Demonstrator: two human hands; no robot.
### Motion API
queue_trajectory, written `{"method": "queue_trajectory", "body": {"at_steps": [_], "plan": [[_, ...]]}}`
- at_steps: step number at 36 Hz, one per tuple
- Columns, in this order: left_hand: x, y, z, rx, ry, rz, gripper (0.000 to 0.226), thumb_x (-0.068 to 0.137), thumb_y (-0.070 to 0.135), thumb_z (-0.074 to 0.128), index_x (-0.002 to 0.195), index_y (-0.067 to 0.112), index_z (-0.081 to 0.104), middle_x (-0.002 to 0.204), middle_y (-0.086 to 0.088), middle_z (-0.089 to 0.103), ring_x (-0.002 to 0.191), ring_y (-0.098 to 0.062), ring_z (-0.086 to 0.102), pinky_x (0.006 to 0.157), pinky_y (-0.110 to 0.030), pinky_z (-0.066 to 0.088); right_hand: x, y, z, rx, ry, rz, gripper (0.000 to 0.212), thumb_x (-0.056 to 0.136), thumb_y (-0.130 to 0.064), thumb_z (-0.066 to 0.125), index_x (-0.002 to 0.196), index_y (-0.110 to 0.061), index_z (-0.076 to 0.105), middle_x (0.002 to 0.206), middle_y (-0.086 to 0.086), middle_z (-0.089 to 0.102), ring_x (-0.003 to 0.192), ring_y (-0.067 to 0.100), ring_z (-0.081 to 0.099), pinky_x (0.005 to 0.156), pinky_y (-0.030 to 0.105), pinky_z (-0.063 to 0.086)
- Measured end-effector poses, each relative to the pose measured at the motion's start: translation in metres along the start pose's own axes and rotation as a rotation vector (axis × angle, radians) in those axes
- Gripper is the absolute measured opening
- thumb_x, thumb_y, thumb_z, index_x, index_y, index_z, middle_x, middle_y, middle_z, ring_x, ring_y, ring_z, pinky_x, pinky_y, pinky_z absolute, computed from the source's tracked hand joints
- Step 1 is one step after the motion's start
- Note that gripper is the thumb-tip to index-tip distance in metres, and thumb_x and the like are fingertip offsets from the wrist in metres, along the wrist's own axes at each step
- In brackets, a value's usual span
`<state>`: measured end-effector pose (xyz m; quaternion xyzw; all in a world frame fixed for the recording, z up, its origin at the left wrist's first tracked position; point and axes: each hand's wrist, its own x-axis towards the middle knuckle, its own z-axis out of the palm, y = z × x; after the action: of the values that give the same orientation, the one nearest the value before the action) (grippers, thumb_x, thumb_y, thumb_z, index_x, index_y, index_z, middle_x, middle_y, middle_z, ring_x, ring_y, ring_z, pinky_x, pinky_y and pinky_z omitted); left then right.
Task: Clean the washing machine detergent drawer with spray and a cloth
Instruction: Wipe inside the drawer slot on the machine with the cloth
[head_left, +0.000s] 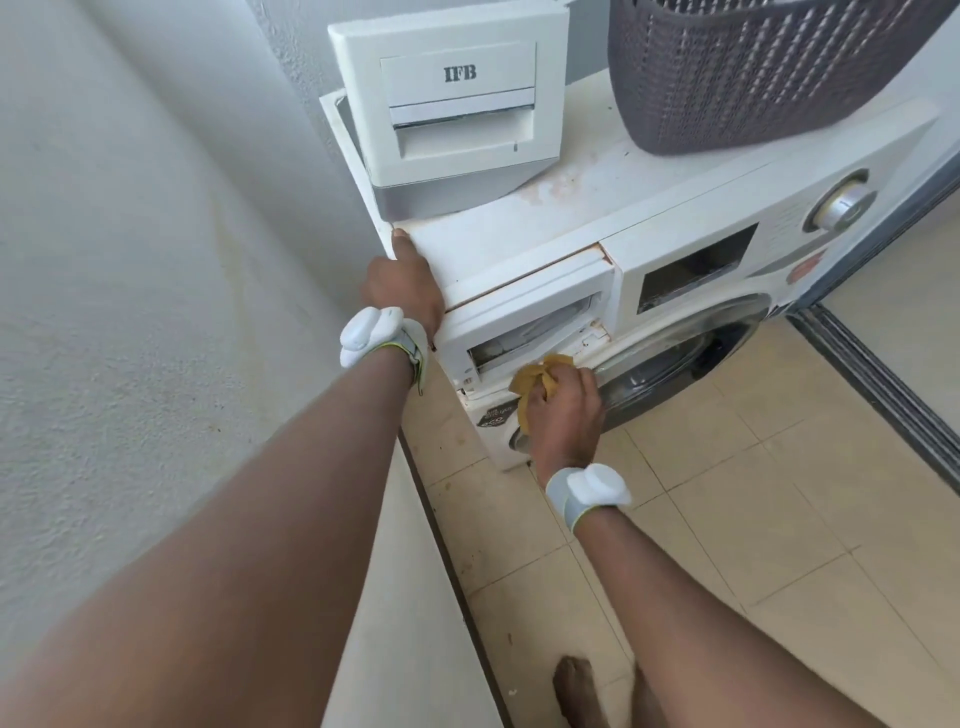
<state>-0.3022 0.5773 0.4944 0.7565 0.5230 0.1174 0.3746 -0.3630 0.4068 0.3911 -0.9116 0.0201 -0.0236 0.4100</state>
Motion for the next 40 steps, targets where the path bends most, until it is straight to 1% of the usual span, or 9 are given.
{"method": "queue_trajectory", "body": {"at_steps": [8,14,20,22,25,27,31,35,40], "plan": [[-0.003,0.0,-0.003,0.002,-0.018,-0.005,0.067,0.11,0.059,0.027,0.129,0.005,0.063,0.136,-0.02,0.063,0.12,-0.04,0.059,0.083,-0.037,0.03,-0.026,-0.002,0.011,-0.04,-0.216,-0.26,0.023,0.088,-0.009,0.072,0.11,-0.013,0.077,0.109,0.008,0.069,0.089,0.032,0.068,0.077,0.035,0.055],[-0.001,0.001,-0.004,-0.023,-0.026,-0.019,0.066,0.11,0.058,0.027,0.131,0.006,0.061,0.137,-0.018,0.063,0.121,-0.038,0.059,0.088,-0.038,0.037,0.001,0.02,0.001,0.014,-0.016,-0.113,0.025,0.086,-0.01,0.074,0.111,-0.013,0.079,0.105,0.008,0.073,0.089,0.031,0.068,0.084,0.033,0.055],[0.001,0.001,-0.002,-0.016,-0.025,-0.025,0.065,0.11,0.058,0.028,0.132,0.007,0.061,0.136,-0.018,0.063,0.121,-0.039,0.059,0.084,-0.036,0.031,-0.02,0.0,0.019,0.142,0.098,0.011,0.018,0.084,-0.002,0.076,0.101,-0.008,0.08,0.091,0.008,0.073,0.079,0.026,0.067,0.07,0.029,0.053],[0.0,0.002,-0.003,-0.022,-0.023,-0.025,0.065,0.11,0.058,0.028,0.133,0.006,0.061,0.137,-0.018,0.063,0.122,-0.038,0.059,0.086,-0.037,0.034,-0.037,-0.012,0.026,0.105,-0.079,-0.071,0.015,0.084,-0.001,0.071,0.095,-0.01,0.079,0.089,0.01,0.072,0.078,0.028,0.066,0.066,0.025,0.045],[0.001,-0.003,-0.004,-0.01,-0.033,-0.018,0.066,0.11,0.058,0.026,0.134,0.006,0.06,0.139,-0.019,0.062,0.123,-0.039,0.058,0.088,-0.037,0.035,-0.074,-0.022,0.042,-0.068,-0.588,-0.382,0.02,0.087,-0.011,0.06,0.095,-0.021,0.076,0.093,0.004,0.068,0.083,0.034,0.066,0.066,0.033,0.049],[0.002,-0.007,-0.004,-0.003,-0.032,-0.019,0.067,0.11,0.059,0.026,0.133,0.006,0.06,0.139,-0.02,0.061,0.123,-0.039,0.058,0.091,-0.039,0.037,-0.093,-0.024,0.048,-0.103,-0.692,-0.462,0.017,0.09,-0.016,0.063,0.098,-0.021,0.077,0.094,0.002,0.064,0.084,0.034,0.064,0.068,0.038,0.051],[0.002,-0.003,-0.002,0.007,-0.033,-0.006,0.069,0.11,0.06,0.025,0.134,0.006,0.06,0.139,-0.021,0.061,0.123,-0.04,0.057,0.096,-0.041,0.039,-0.092,-0.033,0.03,0.128,-0.447,-0.35,0.021,0.089,-0.016,0.068,0.109,-0.021,0.076,0.099,-0.003,0.066,0.084,0.02,0.062,0.073,0.035,0.054],[0.003,-0.003,-0.001,0.028,-0.037,0.015,0.069,0.11,0.06,0.023,0.133,0.005,0.059,0.139,-0.021,0.061,0.121,-0.041,0.058,0.085,-0.039,0.033,-0.052,-0.04,-0.024,0.317,-0.144,-0.289,0.023,0.089,-0.008,0.074,0.111,-0.016,0.077,0.102,-0.005,0.067,0.086,0.01,0.062,0.075,0.019,0.052],[0.0,-0.006,-0.003,0.048,-0.041,0.026,0.07,0.109,0.061,0.021,0.131,0.006,0.059,0.137,-0.02,0.061,0.119,-0.042,0.058,0.084,-0.039,0.032,0.027,-0.051,-0.081,0.203,0.162,-0.42,0.024,0.087,-0.011,0.072,0.111,-0.013,0.077,0.111,-0.001,0.065,0.097,0.017,0.058,0.079,0.021,0.049]]}}
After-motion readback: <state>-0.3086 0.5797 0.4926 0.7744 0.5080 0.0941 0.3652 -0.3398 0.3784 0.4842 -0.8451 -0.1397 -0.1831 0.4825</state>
